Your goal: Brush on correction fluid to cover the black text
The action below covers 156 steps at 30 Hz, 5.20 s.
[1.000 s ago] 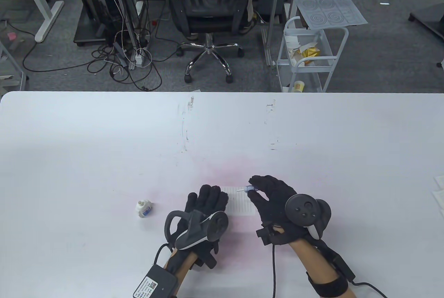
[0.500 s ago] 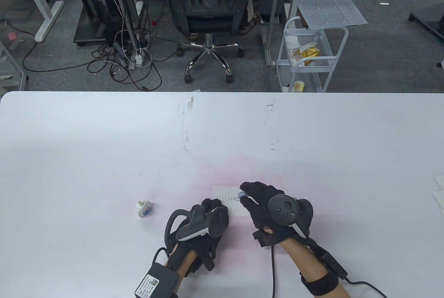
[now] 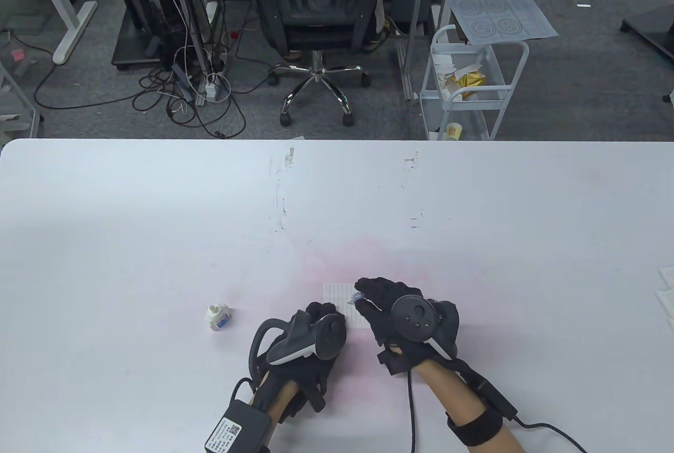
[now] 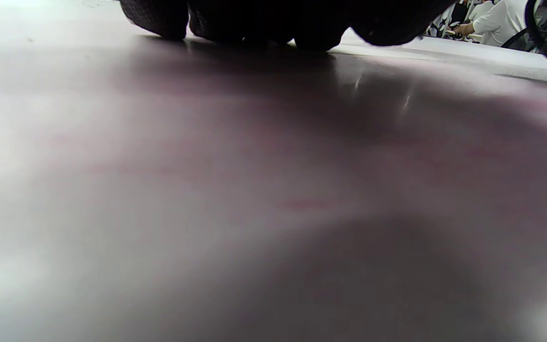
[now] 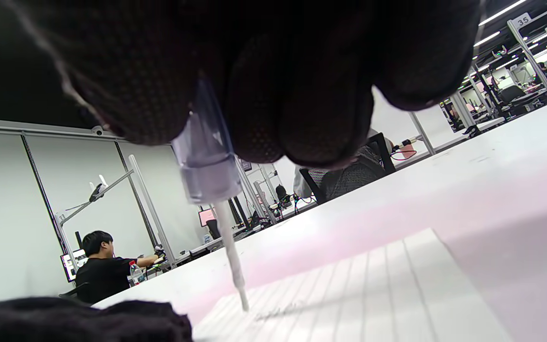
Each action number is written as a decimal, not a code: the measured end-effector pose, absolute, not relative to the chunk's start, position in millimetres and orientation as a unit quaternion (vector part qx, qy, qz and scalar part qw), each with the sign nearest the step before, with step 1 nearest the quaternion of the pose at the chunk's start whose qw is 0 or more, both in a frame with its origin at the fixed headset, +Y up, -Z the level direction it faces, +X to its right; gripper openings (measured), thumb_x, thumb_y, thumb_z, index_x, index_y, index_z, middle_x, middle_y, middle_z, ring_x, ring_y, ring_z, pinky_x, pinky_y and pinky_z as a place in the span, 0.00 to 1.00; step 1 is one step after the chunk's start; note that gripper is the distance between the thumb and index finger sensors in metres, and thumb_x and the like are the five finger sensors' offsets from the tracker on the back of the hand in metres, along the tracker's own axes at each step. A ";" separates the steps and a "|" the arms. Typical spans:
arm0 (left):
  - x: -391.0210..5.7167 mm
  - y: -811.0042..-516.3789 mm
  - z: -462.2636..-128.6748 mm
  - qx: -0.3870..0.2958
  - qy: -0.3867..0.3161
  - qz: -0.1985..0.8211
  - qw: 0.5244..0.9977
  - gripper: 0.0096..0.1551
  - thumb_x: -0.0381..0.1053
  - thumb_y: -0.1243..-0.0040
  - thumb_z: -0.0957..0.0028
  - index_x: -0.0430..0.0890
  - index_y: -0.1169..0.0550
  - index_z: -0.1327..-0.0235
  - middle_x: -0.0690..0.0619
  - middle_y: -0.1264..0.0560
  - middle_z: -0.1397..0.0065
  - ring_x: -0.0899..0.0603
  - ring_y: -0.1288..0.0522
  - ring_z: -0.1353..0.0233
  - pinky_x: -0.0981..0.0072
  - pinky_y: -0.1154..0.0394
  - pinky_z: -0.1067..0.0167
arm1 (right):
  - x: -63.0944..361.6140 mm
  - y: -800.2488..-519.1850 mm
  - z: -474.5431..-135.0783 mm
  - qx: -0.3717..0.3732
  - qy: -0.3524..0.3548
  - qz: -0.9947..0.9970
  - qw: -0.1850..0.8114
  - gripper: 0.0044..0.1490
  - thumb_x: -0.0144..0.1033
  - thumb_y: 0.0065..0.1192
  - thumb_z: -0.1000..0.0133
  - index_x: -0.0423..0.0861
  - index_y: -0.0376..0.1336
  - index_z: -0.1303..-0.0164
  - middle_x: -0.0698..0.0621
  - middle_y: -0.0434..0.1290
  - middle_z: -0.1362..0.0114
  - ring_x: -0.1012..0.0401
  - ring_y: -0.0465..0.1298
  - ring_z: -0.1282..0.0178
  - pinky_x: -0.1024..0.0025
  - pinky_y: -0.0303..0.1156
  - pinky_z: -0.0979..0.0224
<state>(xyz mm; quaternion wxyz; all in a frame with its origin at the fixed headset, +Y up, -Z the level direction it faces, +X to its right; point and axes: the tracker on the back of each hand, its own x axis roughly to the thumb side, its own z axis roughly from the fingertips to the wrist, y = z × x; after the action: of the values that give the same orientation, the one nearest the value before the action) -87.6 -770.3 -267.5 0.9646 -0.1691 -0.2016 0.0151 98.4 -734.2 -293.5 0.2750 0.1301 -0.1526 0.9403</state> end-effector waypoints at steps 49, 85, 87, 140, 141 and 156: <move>-88.1 -770.4 -267.0 -0.173 -0.200 0.013 0.964 0.35 0.58 0.51 0.50 0.55 0.40 0.26 0.52 0.47 0.17 0.41 0.44 0.16 0.50 0.41 0.22 | 102.2 -731.2 -291.7 0.118 -0.163 0.949 0.244 0.27 0.48 0.76 0.59 0.53 0.74 0.50 0.52 0.81 0.46 0.53 0.86 0.53 0.50 0.76 0.41; -88.5 -770.7 -265.9 -0.177 -0.198 0.013 0.964 0.36 0.58 0.51 0.50 0.55 0.40 0.26 0.52 0.47 0.17 0.41 0.45 0.16 0.49 0.41 0.22 | 99.6 -724.8 -301.3 0.049 -0.166 0.945 0.278 0.29 0.53 0.76 0.60 0.47 0.77 0.55 0.48 0.83 0.53 0.54 0.87 0.62 0.50 0.78 0.47; -88.5 -770.7 -265.9 -0.177 -0.198 0.013 0.964 0.36 0.58 0.51 0.50 0.55 0.40 0.26 0.52 0.47 0.17 0.41 0.45 0.16 0.49 0.41 0.22 | 96.1 -726.8 -302.1 0.052 -0.163 0.944 0.281 0.29 0.53 0.76 0.60 0.47 0.77 0.55 0.48 0.83 0.53 0.54 0.87 0.62 0.50 0.78 0.47; -88.4 -770.8 -265.0 -0.183 -0.197 0.009 0.963 0.36 0.58 0.51 0.50 0.56 0.42 0.26 0.53 0.49 0.17 0.42 0.46 0.16 0.49 0.42 0.22 | 103.0 -718.8 -288.4 0.139 -0.181 0.943 0.242 0.27 0.47 0.76 0.60 0.52 0.74 0.50 0.50 0.80 0.45 0.52 0.85 0.53 0.48 0.75 0.40; -88.4 -770.8 -265.0 -0.183 -0.197 0.010 0.963 0.36 0.58 0.51 0.50 0.56 0.42 0.26 0.53 0.49 0.17 0.42 0.46 0.16 0.49 0.42 0.22 | 102.3 -719.4 -288.6 0.142 -0.182 0.944 0.237 0.27 0.47 0.76 0.60 0.52 0.74 0.50 0.50 0.80 0.45 0.52 0.85 0.53 0.48 0.75 0.40; -88.3 -770.8 -265.1 -0.183 -0.197 0.009 0.963 0.36 0.58 0.51 0.50 0.56 0.42 0.26 0.53 0.49 0.17 0.42 0.46 0.16 0.49 0.42 0.22 | 97.4 -727.1 -292.2 0.148 -0.166 0.954 0.201 0.27 0.46 0.77 0.60 0.53 0.74 0.50 0.51 0.80 0.45 0.52 0.85 0.52 0.48 0.74 0.39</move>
<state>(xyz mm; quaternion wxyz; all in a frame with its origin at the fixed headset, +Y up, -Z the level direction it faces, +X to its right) -88.3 -770.8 -265.1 0.9632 -0.1828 -0.1970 0.0093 97.4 -727.1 -292.2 0.2013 0.1477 -0.1665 0.9539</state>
